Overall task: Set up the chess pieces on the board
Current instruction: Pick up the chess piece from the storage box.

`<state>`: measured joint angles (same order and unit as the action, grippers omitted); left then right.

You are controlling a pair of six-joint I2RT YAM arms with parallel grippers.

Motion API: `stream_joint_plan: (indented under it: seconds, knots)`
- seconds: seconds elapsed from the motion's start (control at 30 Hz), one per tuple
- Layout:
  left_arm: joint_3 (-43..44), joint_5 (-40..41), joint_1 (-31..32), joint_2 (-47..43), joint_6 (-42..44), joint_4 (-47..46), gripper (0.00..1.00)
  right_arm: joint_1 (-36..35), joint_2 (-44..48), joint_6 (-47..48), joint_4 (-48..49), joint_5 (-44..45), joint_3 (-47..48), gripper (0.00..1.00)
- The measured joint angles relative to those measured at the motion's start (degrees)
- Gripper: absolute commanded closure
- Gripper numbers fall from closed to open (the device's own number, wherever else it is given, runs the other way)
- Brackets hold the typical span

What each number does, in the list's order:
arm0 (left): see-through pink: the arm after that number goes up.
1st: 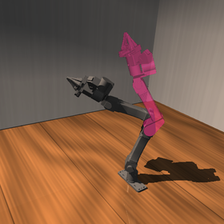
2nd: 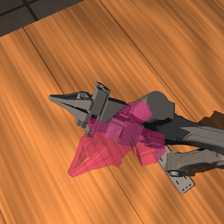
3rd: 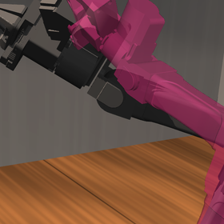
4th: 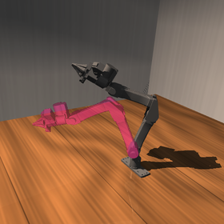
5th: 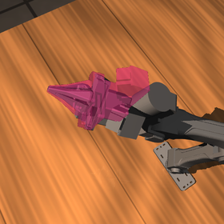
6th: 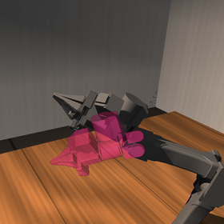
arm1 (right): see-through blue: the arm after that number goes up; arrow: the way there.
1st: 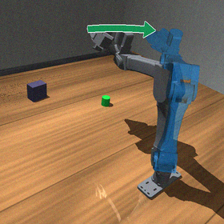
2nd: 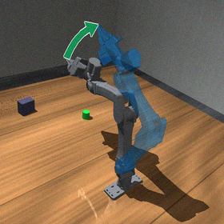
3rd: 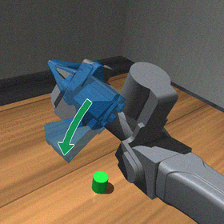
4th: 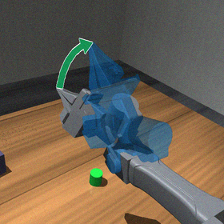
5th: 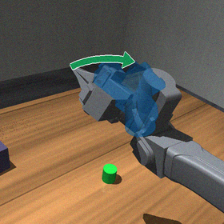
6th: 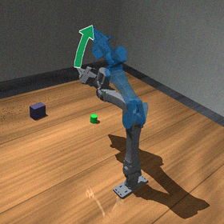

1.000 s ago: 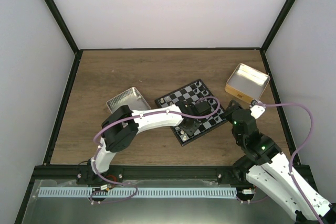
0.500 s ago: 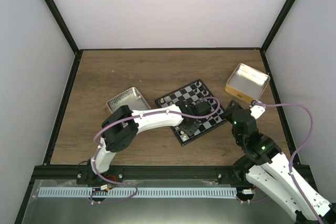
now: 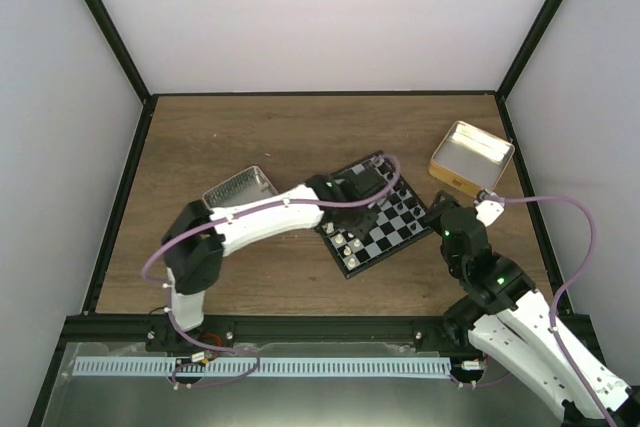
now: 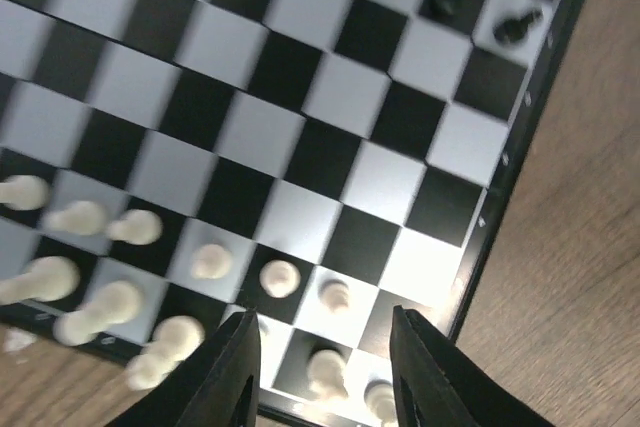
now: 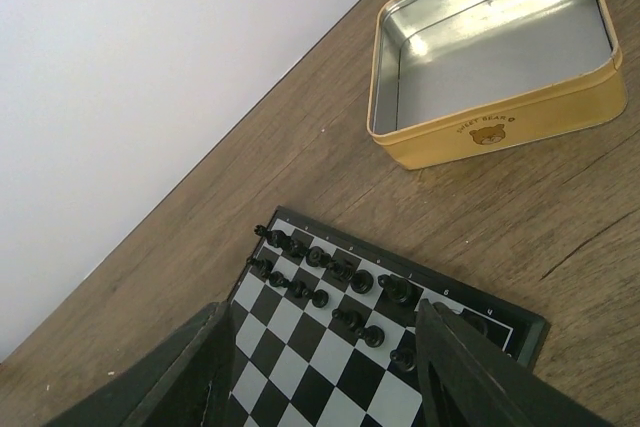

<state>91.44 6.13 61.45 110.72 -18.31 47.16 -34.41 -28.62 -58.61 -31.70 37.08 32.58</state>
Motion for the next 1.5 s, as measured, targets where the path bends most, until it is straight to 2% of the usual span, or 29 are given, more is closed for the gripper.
stream_joint_plan:
  seconds: [0.17,0.33,0.43,0.57,0.67,0.9,1.07,1.3,1.5]
  knots:
    - [-6.5,-0.2,-7.0,-9.5,-3.2,-5.1,0.59,0.0,-0.6,0.0,0.1,-0.6,0.0,0.48]
    - [-18.6,0.5,-18.8,-18.8,-10.1,-12.0,0.62,0.0,-1.5,0.0,0.6,-1.3,0.0,0.48]
    - [-27.6,2.9,-23.1,-23.6,-14.4,-16.0,0.62,0.0,-2.3,0.0,1.0,-1.8,0.0,0.48]
    - [-36.0,2.0,-27.1,-30.1,-18.8,-21.5,0.49,0.0,-3.4,0.0,1.6,-2.7,0.0,0.48]
    - [-41.2,0.2,-31.3,-32.6,-21.7,-26.7,0.44,0.0,-4.6,0.0,2.3,-3.5,-0.1,0.47]
    - [-52.1,-6.4,-39.0,-32.4,-28.1,-40.2,0.46,0.0,-4.8,0.0,2.9,-4.5,-0.5,0.47]
    - [-53.8,-11.1,-42.2,-26.9,-30.7,-48.2,0.49,0.0,-4.2,0.0,3.0,-4.5,-0.7,0.47]
    - [-56.0,-15.0,-44.4,-20.1,-33.0,-59.4,0.51,0.0,-3.6,0.0,3.0,-4.7,-0.7,0.47]
    - [-59.6,-14.2,-44.7,-18.9,-35.8,-67.7,0.52,0.0,-3.2,0.0,3.0,-4.7,-0.7,0.47]
